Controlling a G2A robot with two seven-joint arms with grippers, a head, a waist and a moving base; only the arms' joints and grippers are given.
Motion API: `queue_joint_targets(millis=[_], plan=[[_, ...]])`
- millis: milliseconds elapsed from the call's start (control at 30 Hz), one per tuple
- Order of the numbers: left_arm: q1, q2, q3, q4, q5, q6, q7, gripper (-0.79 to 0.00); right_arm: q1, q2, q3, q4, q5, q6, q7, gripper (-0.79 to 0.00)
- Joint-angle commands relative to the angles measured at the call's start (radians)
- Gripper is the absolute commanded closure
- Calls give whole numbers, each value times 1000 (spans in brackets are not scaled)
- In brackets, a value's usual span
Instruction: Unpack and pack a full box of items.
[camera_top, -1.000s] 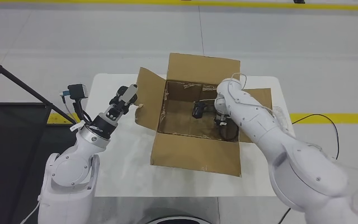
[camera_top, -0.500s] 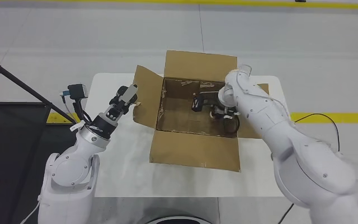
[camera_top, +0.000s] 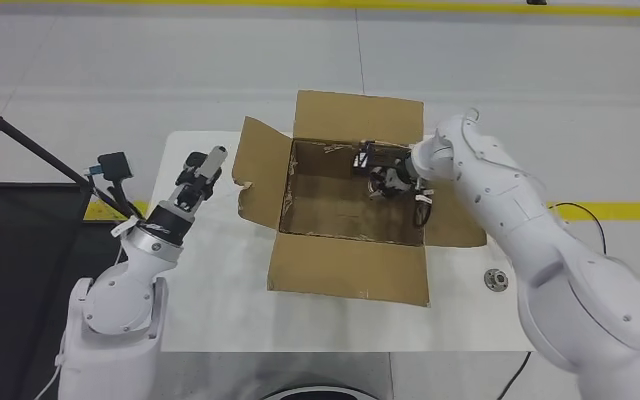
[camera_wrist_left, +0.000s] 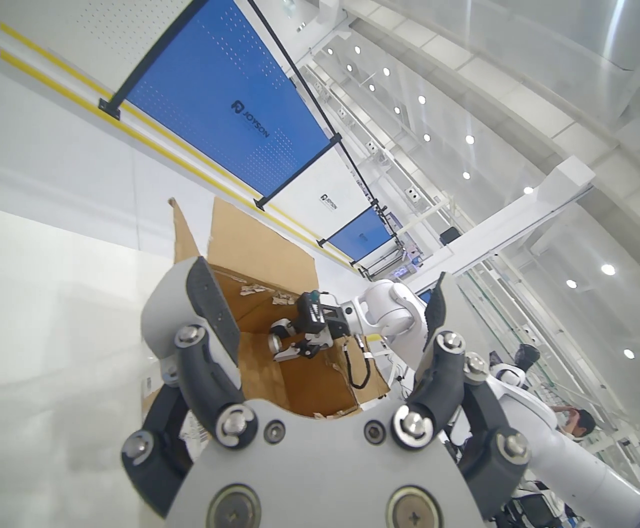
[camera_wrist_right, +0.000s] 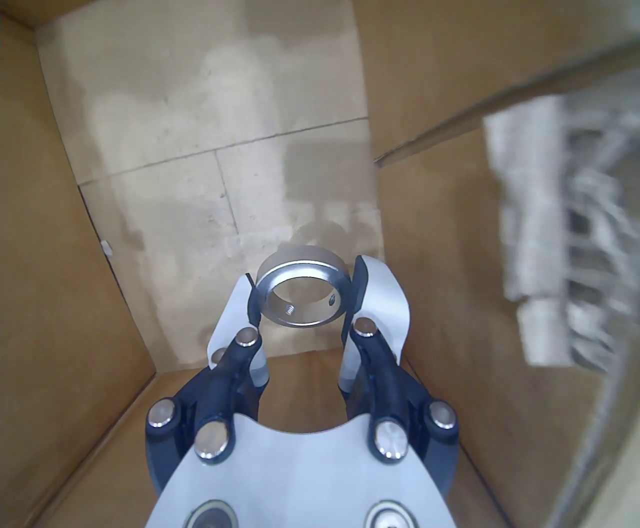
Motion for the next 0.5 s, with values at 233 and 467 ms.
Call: queue_joint_targets(millis=[233, 467], plan=[[-18, 16, -31, 15, 98, 178, -83, -785, -92, 141, 116, -266, -85, 110, -73, 0], [-76, 30, -12, 67, 115, 262, -223, -785, -219, 251, 241, -534, -94, 185, 46, 0]])
